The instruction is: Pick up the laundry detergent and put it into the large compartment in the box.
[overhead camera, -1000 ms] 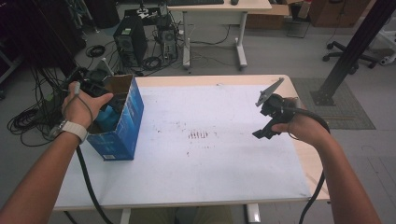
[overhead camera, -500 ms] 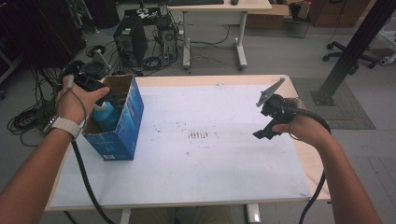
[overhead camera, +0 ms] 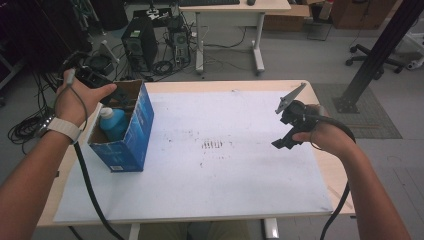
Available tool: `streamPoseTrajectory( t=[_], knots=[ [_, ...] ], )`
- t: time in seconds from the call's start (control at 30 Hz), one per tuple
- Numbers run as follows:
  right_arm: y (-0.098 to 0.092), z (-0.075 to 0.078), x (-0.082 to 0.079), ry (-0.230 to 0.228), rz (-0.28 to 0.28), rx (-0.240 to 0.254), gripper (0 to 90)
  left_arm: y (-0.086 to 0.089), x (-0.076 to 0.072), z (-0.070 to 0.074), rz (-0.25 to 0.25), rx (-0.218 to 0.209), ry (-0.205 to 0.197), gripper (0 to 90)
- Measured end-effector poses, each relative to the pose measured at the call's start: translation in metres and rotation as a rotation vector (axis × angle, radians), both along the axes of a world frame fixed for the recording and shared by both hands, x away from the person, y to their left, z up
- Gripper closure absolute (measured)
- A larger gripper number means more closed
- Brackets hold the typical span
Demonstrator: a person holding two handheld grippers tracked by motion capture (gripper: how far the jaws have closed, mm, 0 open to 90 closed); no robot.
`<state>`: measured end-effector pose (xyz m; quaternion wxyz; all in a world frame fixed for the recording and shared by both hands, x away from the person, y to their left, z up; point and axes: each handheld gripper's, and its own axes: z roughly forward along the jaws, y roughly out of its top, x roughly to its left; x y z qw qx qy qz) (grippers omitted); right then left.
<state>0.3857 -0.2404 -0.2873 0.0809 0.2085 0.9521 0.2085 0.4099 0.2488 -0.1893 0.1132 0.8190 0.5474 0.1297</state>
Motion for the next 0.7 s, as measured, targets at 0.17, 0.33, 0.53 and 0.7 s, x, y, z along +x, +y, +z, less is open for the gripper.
streamPoseTrajectory(
  t=[0.17, 0.33, 0.53, 0.7],
  knots=[
    [0.000, 0.001, 0.001, -0.003, -0.005, 0.000, 8.1, -0.009, 0.001, 0.010, -0.041, 0.018, -0.011, 10.0],
    [-0.001, 0.002, 0.002, -0.002, -0.008, -0.001, 8.1, -0.019, 0.004, 0.018, -0.094, 0.028, -0.008, 9.8],
    [0.000, 0.004, 0.003, 0.001, -0.009, 0.000, 8.1, -0.032, 0.007, 0.025, -0.174, -0.001, -0.001, 10.2],
    [-0.001, 0.006, 0.004, 0.001, -0.011, 0.003, 8.1, -0.041, 0.007, 0.027, -0.223, 0.003, 0.012, 10.3]
  ],
)
